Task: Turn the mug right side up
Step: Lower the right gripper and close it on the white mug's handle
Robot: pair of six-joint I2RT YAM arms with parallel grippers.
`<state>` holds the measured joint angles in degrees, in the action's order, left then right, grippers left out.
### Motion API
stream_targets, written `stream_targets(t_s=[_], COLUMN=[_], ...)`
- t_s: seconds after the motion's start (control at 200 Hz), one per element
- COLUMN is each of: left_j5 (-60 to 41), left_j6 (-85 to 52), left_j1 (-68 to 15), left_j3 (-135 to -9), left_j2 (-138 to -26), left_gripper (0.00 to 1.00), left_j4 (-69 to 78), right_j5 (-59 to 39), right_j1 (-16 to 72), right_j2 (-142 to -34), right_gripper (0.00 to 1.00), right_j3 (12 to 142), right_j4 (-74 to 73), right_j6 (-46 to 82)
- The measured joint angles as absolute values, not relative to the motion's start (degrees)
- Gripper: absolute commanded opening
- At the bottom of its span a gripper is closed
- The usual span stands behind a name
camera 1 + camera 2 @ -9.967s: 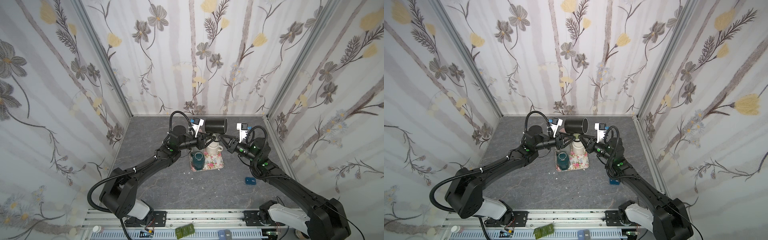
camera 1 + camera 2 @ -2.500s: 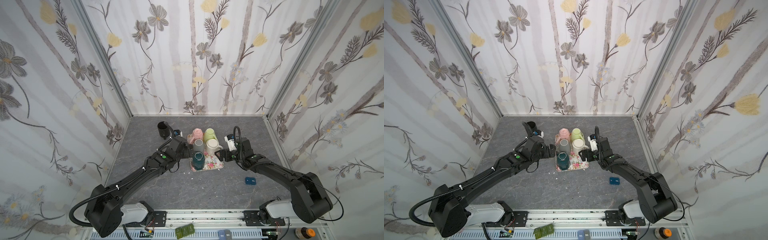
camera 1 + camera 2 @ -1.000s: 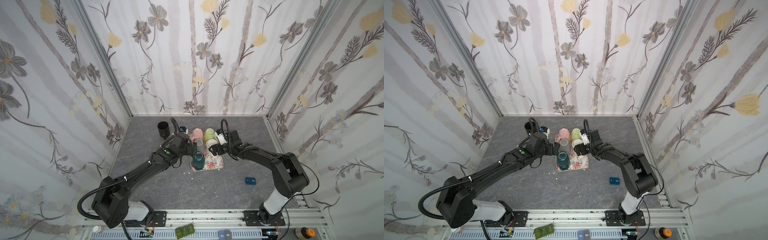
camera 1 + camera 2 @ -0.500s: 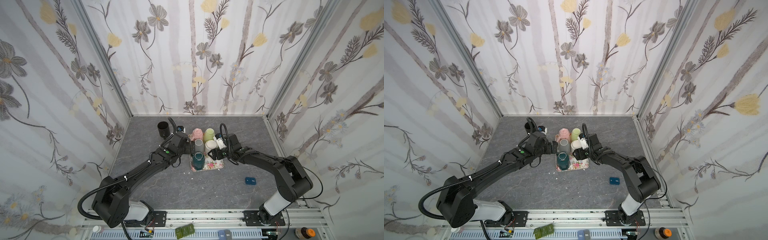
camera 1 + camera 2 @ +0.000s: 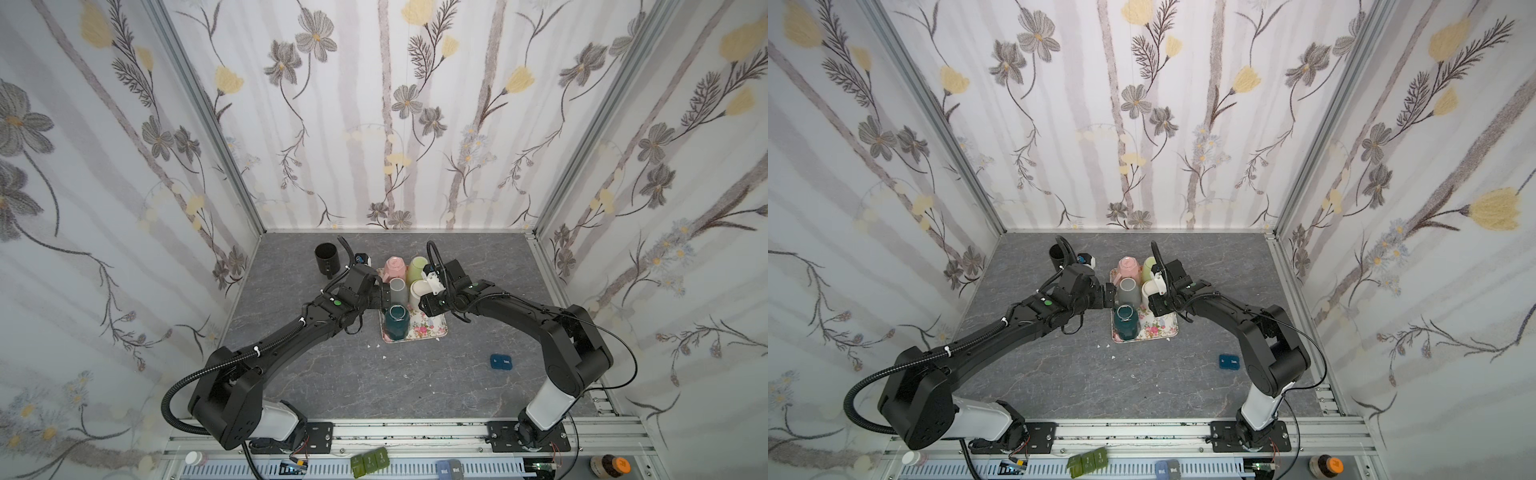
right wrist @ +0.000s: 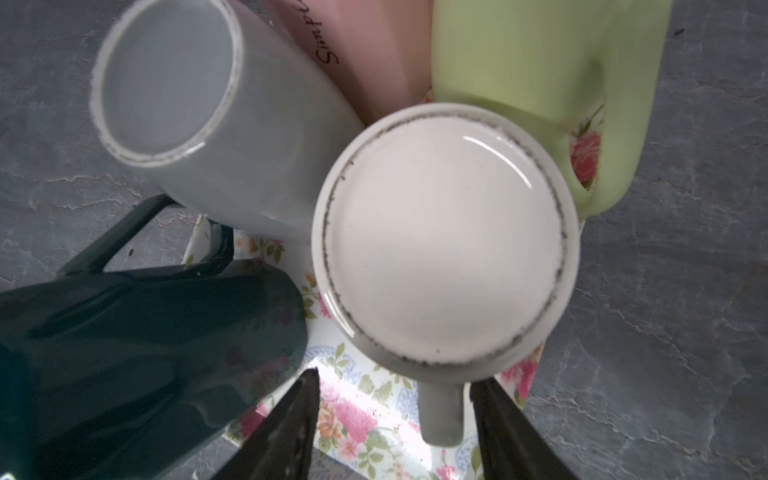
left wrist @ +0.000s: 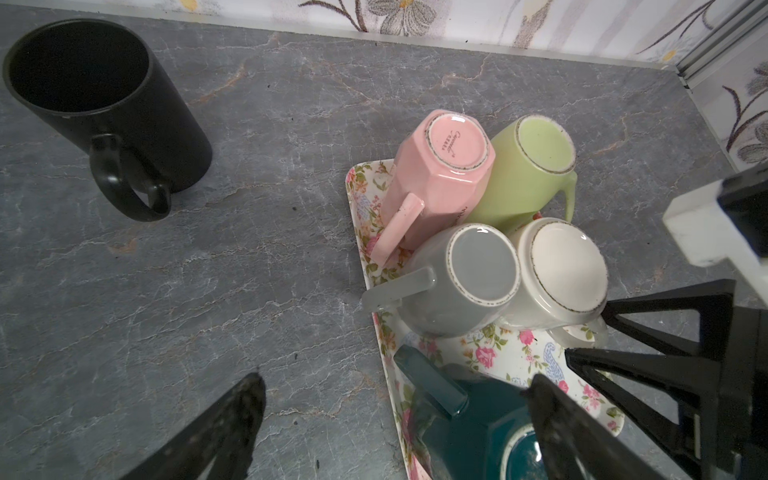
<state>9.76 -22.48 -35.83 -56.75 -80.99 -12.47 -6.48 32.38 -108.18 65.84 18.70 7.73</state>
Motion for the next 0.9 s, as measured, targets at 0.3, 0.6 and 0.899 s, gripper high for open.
stream_targets(t_s=[0.3,0.6,0.899], left_j5=[8.8,8.8,8.8], left_j6=[-22.7,-22.7,-22.7], left_j1=[-35.8,-35.8,-35.8], left_j3=[-57.8,-57.9,-57.9], left_j2=[-82.7,-83.0,-83.3], left_gripper=[1.00,1.00,1.00], left_j4=[-12.4,-12.5,-12.5], right_j5=[-1.9,0.4,1.6], right_j1=[33.8,34.4,34.8], right_j2=[-111.4,-113.7,-114.5], right_gripper=[0.26,0.10,0.00], right_j3=[70.8,74.2,75.7], right_j4=[26.1,29.5,31.4], right_j6=[5.9,5.3,5.1])
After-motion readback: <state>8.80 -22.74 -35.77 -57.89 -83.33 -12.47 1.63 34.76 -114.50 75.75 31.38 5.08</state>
